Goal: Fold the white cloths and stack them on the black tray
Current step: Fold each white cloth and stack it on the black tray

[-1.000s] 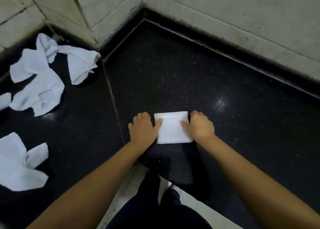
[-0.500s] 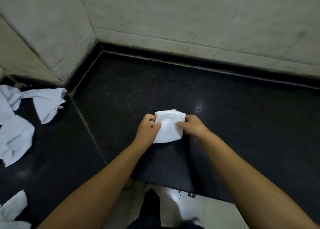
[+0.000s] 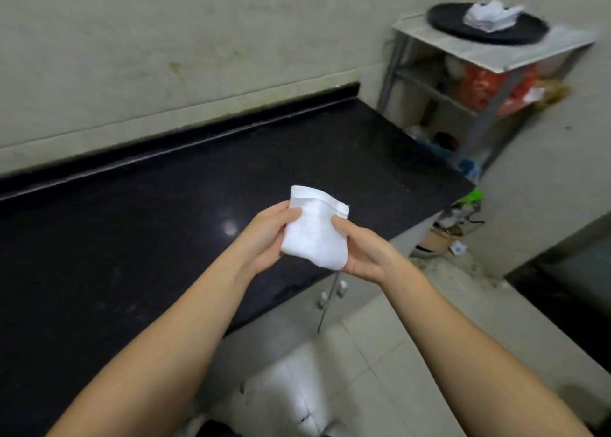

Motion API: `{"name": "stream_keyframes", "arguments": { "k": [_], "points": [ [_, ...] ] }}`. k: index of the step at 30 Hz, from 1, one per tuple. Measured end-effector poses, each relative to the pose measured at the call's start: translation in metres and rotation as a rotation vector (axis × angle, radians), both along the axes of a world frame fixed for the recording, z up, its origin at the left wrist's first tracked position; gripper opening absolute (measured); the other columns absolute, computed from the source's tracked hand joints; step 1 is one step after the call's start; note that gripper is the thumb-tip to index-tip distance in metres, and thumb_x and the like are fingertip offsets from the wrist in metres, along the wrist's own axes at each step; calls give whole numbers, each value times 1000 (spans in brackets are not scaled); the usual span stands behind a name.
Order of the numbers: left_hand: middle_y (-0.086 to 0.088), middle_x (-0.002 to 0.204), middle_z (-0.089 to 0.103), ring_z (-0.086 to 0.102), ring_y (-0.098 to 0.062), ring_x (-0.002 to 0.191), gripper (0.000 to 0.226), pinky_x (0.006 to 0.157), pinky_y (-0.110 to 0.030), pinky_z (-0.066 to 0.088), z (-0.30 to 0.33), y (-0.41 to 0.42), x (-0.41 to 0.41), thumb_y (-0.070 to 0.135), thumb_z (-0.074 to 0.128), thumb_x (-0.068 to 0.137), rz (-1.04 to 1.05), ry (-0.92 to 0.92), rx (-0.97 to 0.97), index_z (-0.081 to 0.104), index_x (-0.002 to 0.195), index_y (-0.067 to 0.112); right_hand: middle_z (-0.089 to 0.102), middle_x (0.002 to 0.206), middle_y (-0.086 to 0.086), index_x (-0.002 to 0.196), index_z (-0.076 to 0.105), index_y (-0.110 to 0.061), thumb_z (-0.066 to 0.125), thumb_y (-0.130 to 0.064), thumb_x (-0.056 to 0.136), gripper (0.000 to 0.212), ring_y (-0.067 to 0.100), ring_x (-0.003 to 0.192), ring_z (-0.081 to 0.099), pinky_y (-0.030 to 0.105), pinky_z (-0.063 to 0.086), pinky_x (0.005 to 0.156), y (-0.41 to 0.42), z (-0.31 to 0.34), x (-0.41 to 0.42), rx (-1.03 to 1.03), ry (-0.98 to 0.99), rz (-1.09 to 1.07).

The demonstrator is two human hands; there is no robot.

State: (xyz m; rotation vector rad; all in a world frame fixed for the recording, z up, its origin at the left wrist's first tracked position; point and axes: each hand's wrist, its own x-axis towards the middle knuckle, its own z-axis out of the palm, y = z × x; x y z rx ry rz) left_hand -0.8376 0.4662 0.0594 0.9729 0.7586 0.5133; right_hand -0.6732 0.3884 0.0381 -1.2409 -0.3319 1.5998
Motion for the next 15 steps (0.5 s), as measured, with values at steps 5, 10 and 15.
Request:
{"name": "stream_keyframes", "arguments": {
  "k": [5,10,15],
  "points": [
    [-11,100,68,66,-22,85,18,77,-37,55,9,-32,136,6,48,94,-126,128,60,61,105,3,71,97,6,98,63,-10,52,-9,94,12,15,79,71,31,58,69,-71,9,126,43,-143,-342],
    [-3,79,66,63,-14,69,16,71,-33,56,12,-43,246,9,52,92,-229,209,117,61,80,14,70,76,-1,86,63,-15,54,-9,93,13,7,58,65,19,51,53,-106,25,218,27,-381,-483],
    [-5,84,67,63,-16,74,10,77,-36,56,23,-18,347,9,54,93,-241,187,126,63,91,9,65,82,2,98,63,-11,55,-11,93,9,9,61,63,16,48,48,-87,43,314,37,-481,-532]
  ]
}}
